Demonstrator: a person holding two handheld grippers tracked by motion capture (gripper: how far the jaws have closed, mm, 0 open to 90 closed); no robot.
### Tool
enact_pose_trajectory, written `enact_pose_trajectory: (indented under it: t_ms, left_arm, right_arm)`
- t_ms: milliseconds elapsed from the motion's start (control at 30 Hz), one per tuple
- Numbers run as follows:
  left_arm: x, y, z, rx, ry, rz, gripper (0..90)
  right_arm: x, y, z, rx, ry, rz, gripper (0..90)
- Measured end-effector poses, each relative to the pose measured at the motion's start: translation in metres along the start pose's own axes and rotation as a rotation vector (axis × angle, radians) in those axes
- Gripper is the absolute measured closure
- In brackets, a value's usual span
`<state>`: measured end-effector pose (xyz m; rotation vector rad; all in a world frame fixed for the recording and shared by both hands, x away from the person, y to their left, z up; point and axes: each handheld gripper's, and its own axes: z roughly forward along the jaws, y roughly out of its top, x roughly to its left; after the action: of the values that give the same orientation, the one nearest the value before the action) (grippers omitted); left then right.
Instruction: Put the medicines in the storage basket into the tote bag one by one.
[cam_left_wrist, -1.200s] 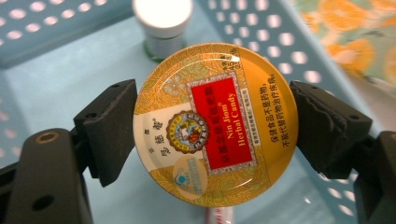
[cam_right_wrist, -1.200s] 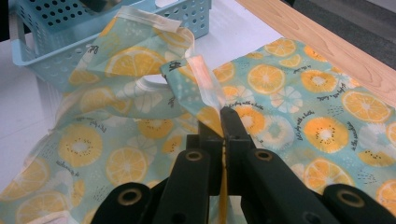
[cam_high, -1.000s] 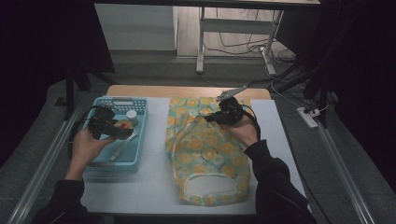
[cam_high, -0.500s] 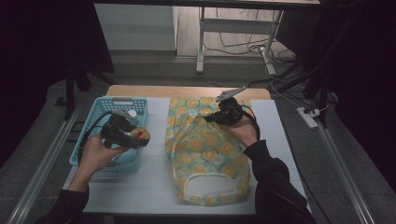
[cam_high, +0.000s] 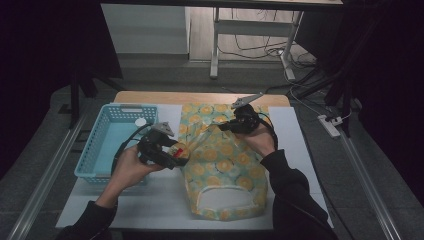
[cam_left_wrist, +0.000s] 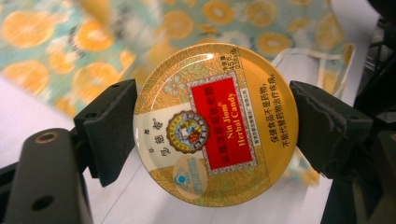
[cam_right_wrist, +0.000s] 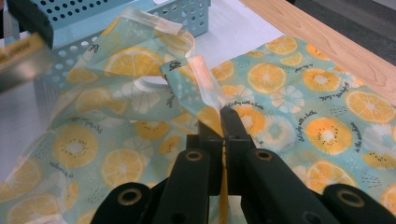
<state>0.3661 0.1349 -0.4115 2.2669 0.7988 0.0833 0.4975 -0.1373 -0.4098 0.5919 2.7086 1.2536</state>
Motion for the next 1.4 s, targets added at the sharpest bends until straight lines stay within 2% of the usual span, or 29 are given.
enact_pose_trajectory:
  t_ms: [333, 533, 633, 867, 1067, 1267, 1400]
  left_arm:
    - [-0.014, 0.032, 0.039, 0.016, -0.056, 0.071, 20.4]
    - [-0.017, 0.046, 0.066, 0.038, -0.050, 0.110, 20.4]
    - [-0.014, 0.050, 0.080, 0.042, -0.049, 0.112, 20.4]
    - [-0.006, 0.055, 0.108, 0.045, -0.018, 0.137, 20.4]
    - [0.004, 0.055, 0.126, 0.038, 0.003, 0.135, 20.3]
    - [0.010, 0.050, 0.142, 0.036, 0.008, 0.180, 20.3]
    - [0.014, 0.048, 0.152, 0.036, 0.003, 0.184, 20.3]
  right_arm:
    - [-0.006, -0.001, 0.001, -0.003, 0.011, 0.006, 89.7]
    - [-0.007, -0.002, 0.006, 0.002, 0.014, 0.007, 89.7]
    - [-0.008, -0.003, 0.007, -0.001, 0.013, 0.007, 89.7]
    - [-0.010, -0.004, 0.008, -0.001, 0.004, 0.007, 89.7]
    - [-0.013, -0.006, 0.011, -0.002, -0.013, 0.007, 89.7]
    - [-0.017, -0.009, 0.015, 0.009, -0.019, 0.018, 89.7]
    - [-0.021, -0.012, 0.018, 0.016, -0.019, 0.024, 89.7]
